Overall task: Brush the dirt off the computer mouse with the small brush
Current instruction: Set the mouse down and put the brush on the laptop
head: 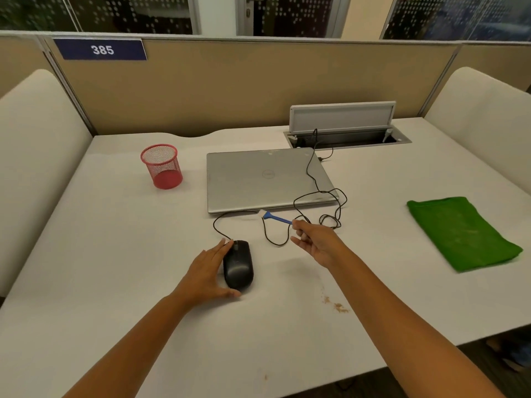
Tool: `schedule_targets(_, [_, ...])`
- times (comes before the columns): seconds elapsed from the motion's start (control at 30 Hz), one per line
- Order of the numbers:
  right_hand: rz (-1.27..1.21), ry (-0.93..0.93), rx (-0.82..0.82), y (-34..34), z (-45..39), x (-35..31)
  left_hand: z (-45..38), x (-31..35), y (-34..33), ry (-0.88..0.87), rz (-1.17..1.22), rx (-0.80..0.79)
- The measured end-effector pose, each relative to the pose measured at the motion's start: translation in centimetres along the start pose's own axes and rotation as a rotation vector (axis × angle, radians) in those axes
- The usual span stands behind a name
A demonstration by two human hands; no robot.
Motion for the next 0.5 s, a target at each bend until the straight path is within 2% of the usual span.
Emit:
schedule_targets(0.1, [0.031,0.013,-0.01,-1.4,-0.2,0.0,0.5,-1.4,0.5,0.047,-0.024,-0.019])
schedule_targets(0.2, [0.058,0.033,-0.042,-3.5,-0.4,-0.3,1.4,-3.9,1.8,0.13,-0.162,0.024])
schedule_targets(0.33, [0.088,0.041,-0.114,-7.6,-0.8,-1.2,3.1,-8.4,3.9,0.342,-0.274,0.094])
schedule_targets(0.4, [0.103,0.051,-0.146,-10.0,-1.1,-1.7,4.0,-10.3,4.4,0.435,-0.273,0.075])
schedule_targets(0.5, [0.135,0.072,-0.171,-13.7,-1.8,-2.6,4.3,-11.2,4.3,0.486,-0.257,0.01])
Point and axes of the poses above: each hand's wrist, its own z-axis away from the middle knuckle, its own y-axis out of the back of the hand, x = y × z, the point moved 8 cm from there along -z, towards the middle knuckle, and after that the axes turned 4 degrees about y, right-handed, at the moved point
